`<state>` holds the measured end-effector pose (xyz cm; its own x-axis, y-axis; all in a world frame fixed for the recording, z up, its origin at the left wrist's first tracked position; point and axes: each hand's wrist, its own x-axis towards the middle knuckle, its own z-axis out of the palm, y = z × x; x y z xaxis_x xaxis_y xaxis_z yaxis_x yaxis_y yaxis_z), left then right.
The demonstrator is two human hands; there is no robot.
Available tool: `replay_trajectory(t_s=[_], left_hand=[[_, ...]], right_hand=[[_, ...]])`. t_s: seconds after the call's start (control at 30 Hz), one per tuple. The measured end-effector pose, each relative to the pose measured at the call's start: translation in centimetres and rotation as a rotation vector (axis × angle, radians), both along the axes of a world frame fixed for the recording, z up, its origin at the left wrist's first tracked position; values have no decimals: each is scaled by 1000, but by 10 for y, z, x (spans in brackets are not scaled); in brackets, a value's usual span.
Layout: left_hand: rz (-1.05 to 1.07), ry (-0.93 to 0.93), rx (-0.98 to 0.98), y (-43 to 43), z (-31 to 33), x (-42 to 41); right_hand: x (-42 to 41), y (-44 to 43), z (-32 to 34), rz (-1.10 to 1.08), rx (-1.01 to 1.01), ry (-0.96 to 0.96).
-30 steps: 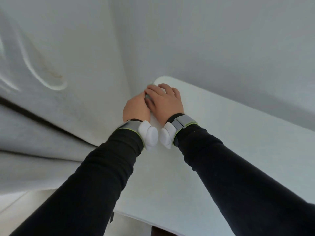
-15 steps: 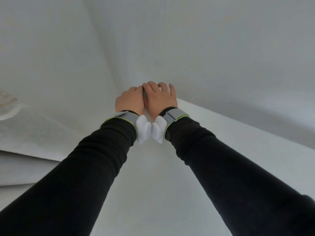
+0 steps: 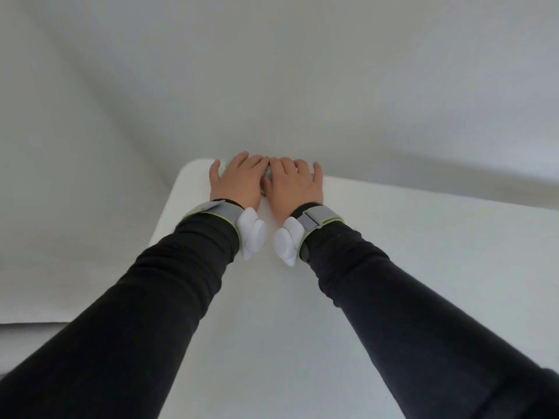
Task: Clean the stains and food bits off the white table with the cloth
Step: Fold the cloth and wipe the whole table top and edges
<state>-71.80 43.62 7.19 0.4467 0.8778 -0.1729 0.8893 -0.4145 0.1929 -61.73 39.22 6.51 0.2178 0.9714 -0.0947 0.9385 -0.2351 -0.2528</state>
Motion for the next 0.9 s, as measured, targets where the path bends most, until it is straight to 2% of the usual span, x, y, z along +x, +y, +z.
replay_trajectory(t_s=[0.4,0.9], left_hand=[[-177,7,37,-71,1,116],[-238,2,14,-167,7,298]], right_hand=[[108,-83,1,-186,-17,20],[287,-184,-2,-244,-34,-7]])
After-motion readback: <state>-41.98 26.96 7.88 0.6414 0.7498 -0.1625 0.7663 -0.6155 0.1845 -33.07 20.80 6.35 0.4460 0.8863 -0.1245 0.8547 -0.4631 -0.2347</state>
